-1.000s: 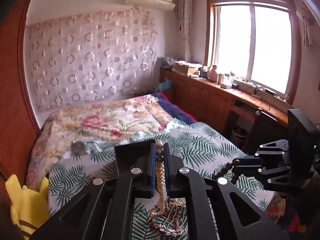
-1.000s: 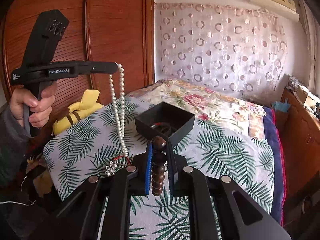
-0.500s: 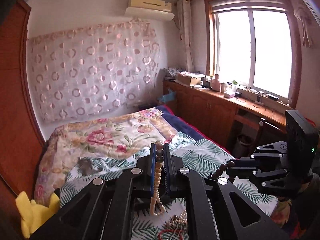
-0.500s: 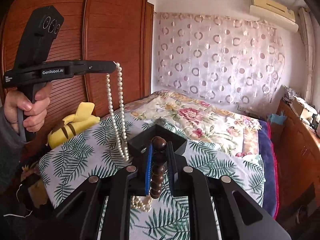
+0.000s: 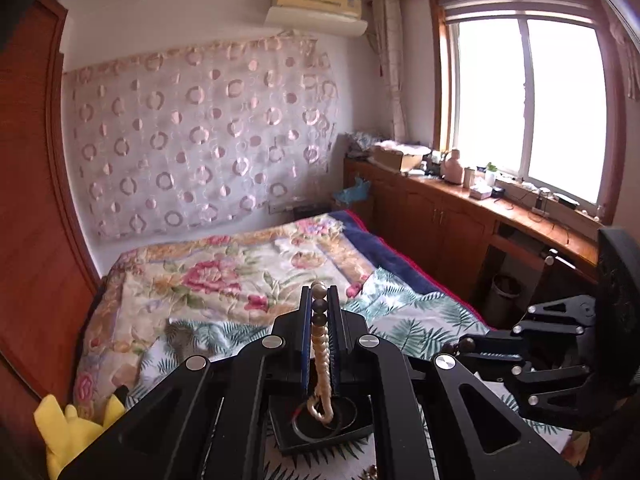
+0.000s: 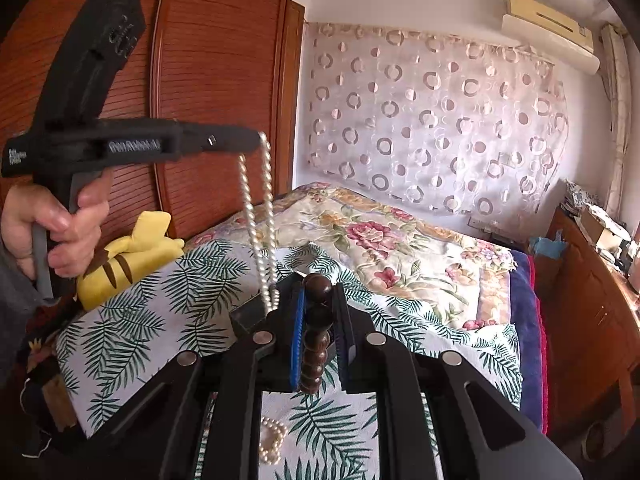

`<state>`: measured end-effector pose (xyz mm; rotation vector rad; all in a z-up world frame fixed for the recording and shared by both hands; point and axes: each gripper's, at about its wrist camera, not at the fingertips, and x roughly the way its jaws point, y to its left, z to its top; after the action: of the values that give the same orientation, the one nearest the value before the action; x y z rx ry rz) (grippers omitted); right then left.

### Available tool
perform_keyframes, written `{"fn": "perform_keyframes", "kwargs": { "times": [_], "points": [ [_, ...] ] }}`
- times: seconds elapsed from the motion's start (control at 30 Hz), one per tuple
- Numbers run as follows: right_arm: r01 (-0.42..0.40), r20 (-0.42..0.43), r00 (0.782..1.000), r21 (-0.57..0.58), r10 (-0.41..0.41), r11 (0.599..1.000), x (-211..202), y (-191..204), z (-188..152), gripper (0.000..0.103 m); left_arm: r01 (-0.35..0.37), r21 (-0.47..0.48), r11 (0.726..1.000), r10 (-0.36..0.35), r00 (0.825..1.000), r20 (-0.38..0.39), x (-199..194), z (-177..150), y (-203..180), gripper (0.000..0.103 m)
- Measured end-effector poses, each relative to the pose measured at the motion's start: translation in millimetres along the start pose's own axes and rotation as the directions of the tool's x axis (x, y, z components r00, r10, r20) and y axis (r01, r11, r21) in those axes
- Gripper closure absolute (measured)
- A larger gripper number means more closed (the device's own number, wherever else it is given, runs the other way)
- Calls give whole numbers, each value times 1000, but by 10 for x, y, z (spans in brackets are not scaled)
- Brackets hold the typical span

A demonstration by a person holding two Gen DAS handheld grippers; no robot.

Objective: Organize jewelry
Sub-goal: 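Lift the pearl necklace and lower it into the black box with the left gripper, then release the pearls in the box with the left gripper while the right gripper drops the brown beads in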

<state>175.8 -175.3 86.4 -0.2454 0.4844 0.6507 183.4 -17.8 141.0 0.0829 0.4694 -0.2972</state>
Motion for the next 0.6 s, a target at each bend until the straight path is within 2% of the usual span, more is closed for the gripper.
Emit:
{"fn": "perform_keyframes", "kwargs": {
  "times": [0.3, 0.6],
  "points": [
    [0, -42, 999, 9, 1, 1000, 488, -13, 46, 88, -24, -65, 998, 15, 991, -134, 665, -491, 310, 96],
    [-5, -115, 993, 26, 8, 1000, 1045, -18, -11, 88, -37, -94, 995, 16, 978, -210, 973, -969, 485, 96]
  ]
}}
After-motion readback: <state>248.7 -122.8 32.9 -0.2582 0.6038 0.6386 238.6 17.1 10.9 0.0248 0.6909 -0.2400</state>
